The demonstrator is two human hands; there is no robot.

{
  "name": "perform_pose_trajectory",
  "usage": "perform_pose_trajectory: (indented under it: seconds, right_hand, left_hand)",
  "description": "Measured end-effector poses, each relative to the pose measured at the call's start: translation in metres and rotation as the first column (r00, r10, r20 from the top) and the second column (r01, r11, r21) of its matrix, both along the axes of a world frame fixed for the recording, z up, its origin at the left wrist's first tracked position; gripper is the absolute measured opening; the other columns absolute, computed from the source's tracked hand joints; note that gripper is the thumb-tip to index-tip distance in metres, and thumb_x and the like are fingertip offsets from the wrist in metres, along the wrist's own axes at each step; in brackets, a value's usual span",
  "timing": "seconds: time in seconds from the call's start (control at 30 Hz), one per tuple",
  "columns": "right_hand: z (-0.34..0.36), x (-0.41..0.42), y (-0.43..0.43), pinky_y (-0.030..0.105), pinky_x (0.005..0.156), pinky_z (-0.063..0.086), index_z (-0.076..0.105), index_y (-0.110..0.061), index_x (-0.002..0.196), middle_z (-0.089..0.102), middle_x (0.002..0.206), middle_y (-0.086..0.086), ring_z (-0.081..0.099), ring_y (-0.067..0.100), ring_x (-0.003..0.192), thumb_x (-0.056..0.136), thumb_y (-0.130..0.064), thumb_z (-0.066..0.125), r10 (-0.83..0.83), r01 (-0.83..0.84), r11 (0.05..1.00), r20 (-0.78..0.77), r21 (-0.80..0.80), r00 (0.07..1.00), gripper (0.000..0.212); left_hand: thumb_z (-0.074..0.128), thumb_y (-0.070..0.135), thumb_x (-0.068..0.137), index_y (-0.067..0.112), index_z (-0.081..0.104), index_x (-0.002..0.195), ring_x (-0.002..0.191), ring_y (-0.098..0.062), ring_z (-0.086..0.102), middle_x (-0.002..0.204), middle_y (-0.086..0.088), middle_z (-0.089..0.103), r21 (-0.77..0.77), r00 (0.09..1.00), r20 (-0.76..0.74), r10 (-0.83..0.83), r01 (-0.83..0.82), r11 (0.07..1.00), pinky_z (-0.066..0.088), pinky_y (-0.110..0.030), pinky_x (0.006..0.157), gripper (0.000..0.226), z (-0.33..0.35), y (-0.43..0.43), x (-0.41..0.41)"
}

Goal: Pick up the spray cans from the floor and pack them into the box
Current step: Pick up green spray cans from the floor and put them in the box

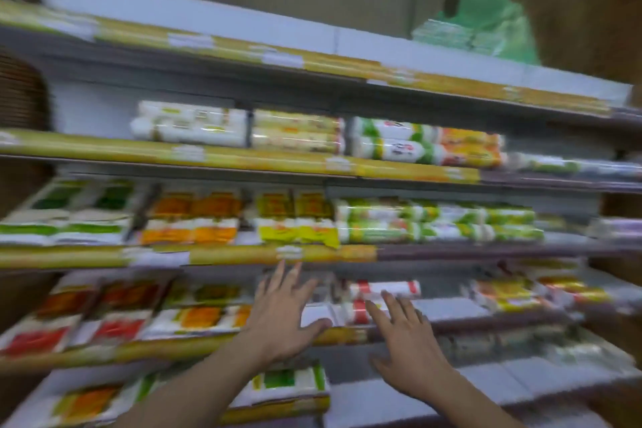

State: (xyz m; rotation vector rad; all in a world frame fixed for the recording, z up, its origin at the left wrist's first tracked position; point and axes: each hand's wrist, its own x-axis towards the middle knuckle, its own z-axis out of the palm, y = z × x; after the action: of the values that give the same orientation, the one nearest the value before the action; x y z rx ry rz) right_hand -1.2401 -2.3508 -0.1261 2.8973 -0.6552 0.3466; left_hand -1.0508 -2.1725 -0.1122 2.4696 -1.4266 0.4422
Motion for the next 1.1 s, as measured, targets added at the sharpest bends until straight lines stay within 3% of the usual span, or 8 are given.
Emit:
perform_pose_trajectory:
  seconds: [0.13,0.27,0.43,0.63,0.87,1.1]
  right_hand:
    - [0.004,0.068,0.084,0.051,0.122,0.013,0.006,-0.036,0.159,0.002,0.169,0.005,0.004,0.031,0.154,0.091,-0.058,0.053,0.166,-0.166,0.986,-0.023,0.006,0.986,0.086]
    - [-0.006,0.131,0.193,0.052,0.120,0.018,0.011,-0.036,0.158,0.005,0.168,0.001,0.008,0.030,0.153,0.092,-0.061,0.052,0.304,-0.304,0.950,0.011,0.076,0.952,0.081]
    - [-0.034,0.201,0.330,0.054,0.121,0.013,0.008,-0.036,0.159,-0.002,0.169,-0.002,0.003,0.029,0.154,0.092,-0.059,0.055,0.416,-0.401,0.898,-0.052,0.182,0.908,0.085]
    - [-0.050,0.266,0.456,0.052,0.123,0.015,0.010,-0.037,0.159,-0.001,0.169,-0.003,0.003,0.028,0.154,0.093,-0.064,0.050,0.494,-0.467,0.852,-0.067,0.238,0.867,0.082]
    - [-0.091,0.329,0.504,0.049,0.121,0.021,0.013,-0.036,0.158,0.005,0.168,-0.001,0.010,0.028,0.153,0.091,-0.061,0.053,0.489,-0.444,0.851,-0.117,0.279,0.864,0.082]
    - [-0.162,0.425,0.511,0.049,0.120,0.021,0.013,-0.036,0.159,0.007,0.168,0.003,0.012,0.029,0.152,0.091,-0.061,0.056,0.501,-0.414,0.837,-0.200,0.358,0.842,0.085]
  left_hand:
    - [0.009,0.097,0.072,0.040,0.015,0.158,0.153,-0.025,-0.019,0.168,0.004,-0.013,-0.018,0.985,-0.016,0.173,-0.173,0.985,0.001,-0.054,0.121,0.103,0.002,0.110,0.035]
    - [0.012,0.095,0.075,0.043,0.018,0.157,0.154,-0.024,-0.011,0.169,0.004,-0.004,-0.036,0.963,0.016,0.269,-0.268,0.963,0.006,-0.052,0.122,0.097,-0.008,0.235,0.063]
    - [0.002,0.098,0.071,0.047,0.010,0.157,0.154,-0.024,-0.014,0.168,0.007,-0.006,-0.015,0.925,-0.007,0.380,-0.380,0.925,0.005,-0.052,0.122,0.101,-0.033,0.393,0.103]
    - [0.007,0.097,0.071,0.043,0.014,0.157,0.154,-0.027,-0.011,0.169,0.003,0.001,0.049,0.847,-0.065,0.527,-0.525,0.850,0.009,-0.056,0.121,0.102,-0.059,0.533,0.145]
    - [0.010,0.094,0.075,0.041,0.015,0.157,0.153,-0.026,-0.015,0.169,0.001,-0.002,0.095,0.778,-0.129,0.615,-0.608,0.788,0.001,-0.053,0.122,0.099,-0.097,0.608,0.198]
    - [0.013,0.093,0.075,0.037,0.009,0.160,0.153,-0.028,-0.015,0.169,-0.002,-0.004,0.265,0.693,-0.248,0.677,-0.624,0.735,0.002,-0.055,0.122,0.101,-0.161,0.624,0.267]
